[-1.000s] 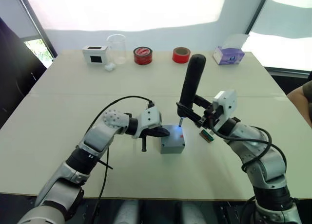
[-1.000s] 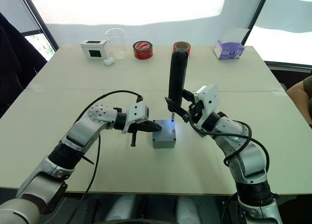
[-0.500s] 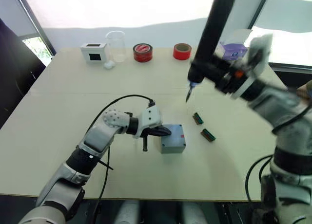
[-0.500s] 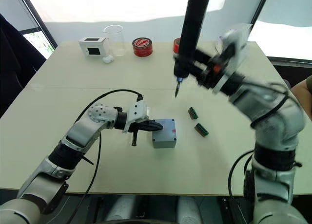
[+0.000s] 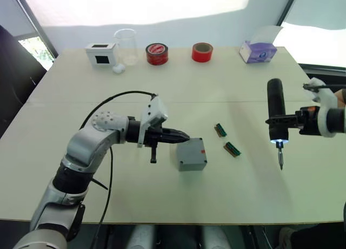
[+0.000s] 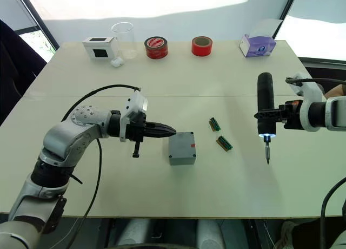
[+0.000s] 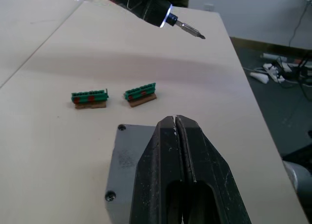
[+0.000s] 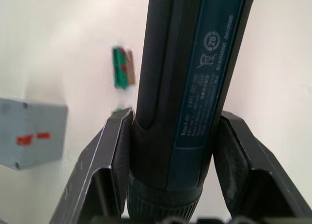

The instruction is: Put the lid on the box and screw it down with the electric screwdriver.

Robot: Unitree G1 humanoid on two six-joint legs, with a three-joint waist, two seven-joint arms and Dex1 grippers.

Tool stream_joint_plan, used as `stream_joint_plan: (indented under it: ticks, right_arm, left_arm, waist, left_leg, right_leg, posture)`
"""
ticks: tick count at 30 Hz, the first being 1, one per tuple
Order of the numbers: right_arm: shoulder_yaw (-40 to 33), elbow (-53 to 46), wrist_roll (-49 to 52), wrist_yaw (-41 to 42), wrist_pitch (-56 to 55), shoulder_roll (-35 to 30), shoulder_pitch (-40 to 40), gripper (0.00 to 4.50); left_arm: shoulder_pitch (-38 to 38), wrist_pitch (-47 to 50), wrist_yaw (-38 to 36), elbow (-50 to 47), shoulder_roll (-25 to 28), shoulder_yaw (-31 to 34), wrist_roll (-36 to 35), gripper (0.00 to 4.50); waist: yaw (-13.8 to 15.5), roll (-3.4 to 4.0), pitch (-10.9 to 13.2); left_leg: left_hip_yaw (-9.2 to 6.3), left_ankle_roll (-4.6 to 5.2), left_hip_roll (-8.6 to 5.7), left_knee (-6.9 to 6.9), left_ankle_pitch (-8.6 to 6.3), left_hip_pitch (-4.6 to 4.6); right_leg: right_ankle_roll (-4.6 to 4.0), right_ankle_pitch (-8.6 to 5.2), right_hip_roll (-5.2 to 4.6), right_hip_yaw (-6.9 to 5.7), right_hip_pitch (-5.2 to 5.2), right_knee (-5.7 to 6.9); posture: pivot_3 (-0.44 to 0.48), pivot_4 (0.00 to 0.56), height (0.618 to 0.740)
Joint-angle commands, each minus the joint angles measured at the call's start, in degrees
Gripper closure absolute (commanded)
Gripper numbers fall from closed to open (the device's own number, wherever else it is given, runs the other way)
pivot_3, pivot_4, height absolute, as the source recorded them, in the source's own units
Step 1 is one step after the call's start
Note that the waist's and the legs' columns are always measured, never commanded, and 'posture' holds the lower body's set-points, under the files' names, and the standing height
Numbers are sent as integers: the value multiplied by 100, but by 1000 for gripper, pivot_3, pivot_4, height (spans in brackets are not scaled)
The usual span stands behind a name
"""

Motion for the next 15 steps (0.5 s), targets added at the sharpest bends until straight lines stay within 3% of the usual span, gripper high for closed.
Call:
stream_joint_plan:
  ticks: [1, 6, 15]
  right_arm:
    - [584, 452, -627, 305, 36, -319, -15, 2650]
    - [1212, 782, -1304, 769, 37, -192, -384, 2650]
    - [1670, 1262, -2178, 1393, -214, 236, -605, 2650]
  left_arm:
    - [266, -158, 91, -444, 363, -307, 311, 4500]
    - [353, -20, 355, -600, 338, -363, 267, 4500]
    - [461, 157, 496, -691, 347, -208, 67, 4500]
  waist:
    - [-14, 0, 0]
    - [2, 4, 11]
    - [29, 3, 12]
  left_leg:
    - [0, 1, 3, 0, -1, 5]
    - [4, 3, 1, 14, -1, 6]
    - [2, 2, 3, 17, 0, 6]
  right_leg:
    - [0, 0, 6, -1, 4, 0]
    - [2, 1, 18, 2, 6, 7]
    - [16, 7, 26, 1, 7, 12]
  posture:
    - [0, 150, 740]
    - [0, 150, 740]
    - [0, 150, 740]
